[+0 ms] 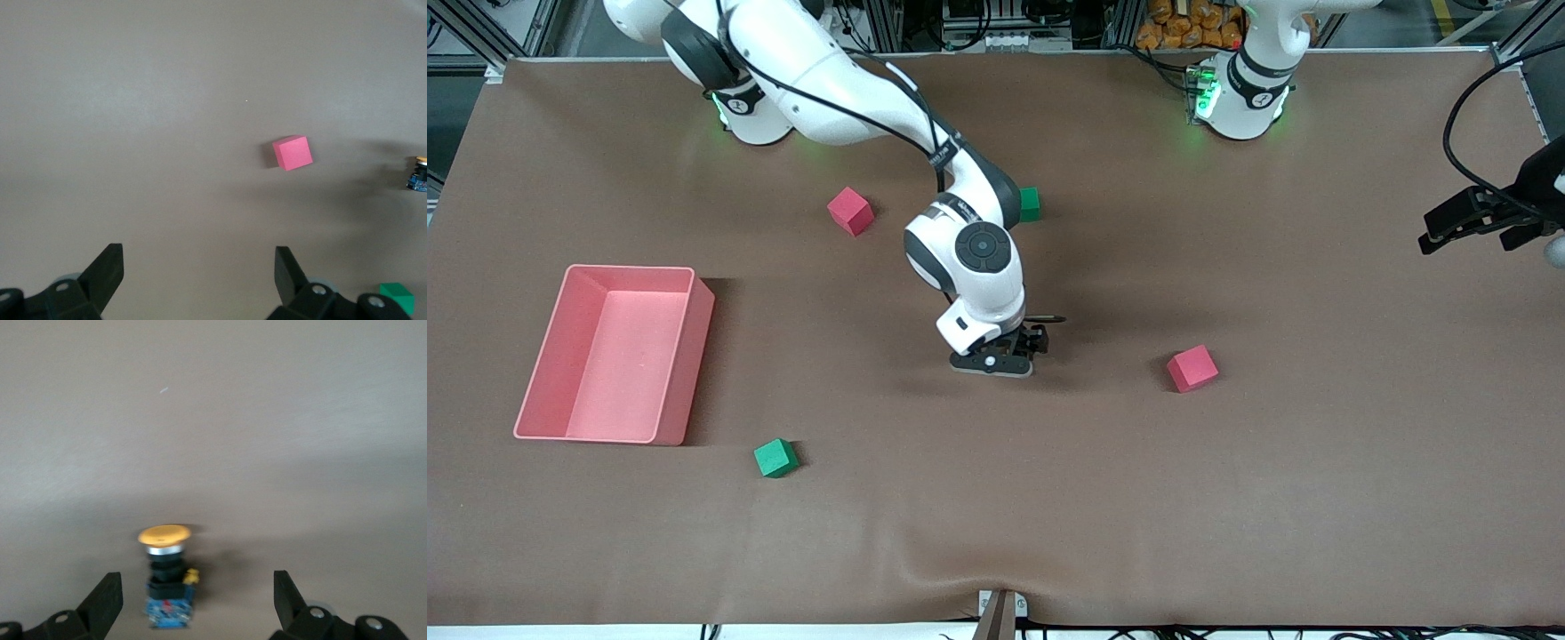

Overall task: Place and upright button with both arms
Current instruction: 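Set the button upright on the table and open the right gripper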

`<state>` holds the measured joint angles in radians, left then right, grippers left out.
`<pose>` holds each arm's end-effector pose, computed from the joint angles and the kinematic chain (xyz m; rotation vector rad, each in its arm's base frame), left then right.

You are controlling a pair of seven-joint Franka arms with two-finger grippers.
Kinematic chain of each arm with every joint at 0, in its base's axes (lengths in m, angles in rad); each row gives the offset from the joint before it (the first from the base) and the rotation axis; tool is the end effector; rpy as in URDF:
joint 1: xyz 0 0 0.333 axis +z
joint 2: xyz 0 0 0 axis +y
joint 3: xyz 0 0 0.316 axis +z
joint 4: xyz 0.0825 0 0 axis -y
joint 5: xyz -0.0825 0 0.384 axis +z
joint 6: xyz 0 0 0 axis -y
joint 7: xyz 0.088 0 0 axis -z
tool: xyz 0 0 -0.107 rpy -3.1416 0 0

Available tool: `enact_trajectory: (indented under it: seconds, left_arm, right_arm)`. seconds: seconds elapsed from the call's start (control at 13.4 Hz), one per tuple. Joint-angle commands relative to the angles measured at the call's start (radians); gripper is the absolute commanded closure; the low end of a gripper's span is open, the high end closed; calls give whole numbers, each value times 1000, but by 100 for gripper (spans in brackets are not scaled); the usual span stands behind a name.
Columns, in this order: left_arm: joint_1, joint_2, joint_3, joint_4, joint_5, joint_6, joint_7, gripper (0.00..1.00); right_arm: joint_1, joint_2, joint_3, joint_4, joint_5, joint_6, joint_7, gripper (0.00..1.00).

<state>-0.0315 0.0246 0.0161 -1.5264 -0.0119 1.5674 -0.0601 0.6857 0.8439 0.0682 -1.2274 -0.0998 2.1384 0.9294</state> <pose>0.5622 -0.0101 0.6314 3.1286 0.0697 0.0250 0.5684 0.5084 0.2695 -3.1033 0.2321 -0.1132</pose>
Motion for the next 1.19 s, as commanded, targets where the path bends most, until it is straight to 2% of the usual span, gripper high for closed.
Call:
enact_trajectory:
  seconds: [0.0,0.15,0.3,0.6,0.9,1.12]
  left_arm:
    - [-8,24,-7,19,6,-13,0,0]
    - [-24,38,-11,22,3,-12,-1,0]
    - [-66,66,-16,22,1,-9,-6,0]
    - [-169,121,-16,23,4,19,-131,0]
    - [-274,210,-16,48,6,36,-187,0]
    - [-350,293,-16,103,4,36,-237,0]
  right_arm:
    - [-54,-126,10,-27,-20,-182,-47,0]
    - [-99,-196,9,-37,-20,-337,-121,0]
    - [-147,-268,9,-84,-18,-399,-181,0]
    - [-248,-431,10,-240,-11,-426,-225,0]
    - [-377,-594,10,-424,-11,-426,-446,0]
    - [-474,-666,10,-480,-8,-436,-561,0]
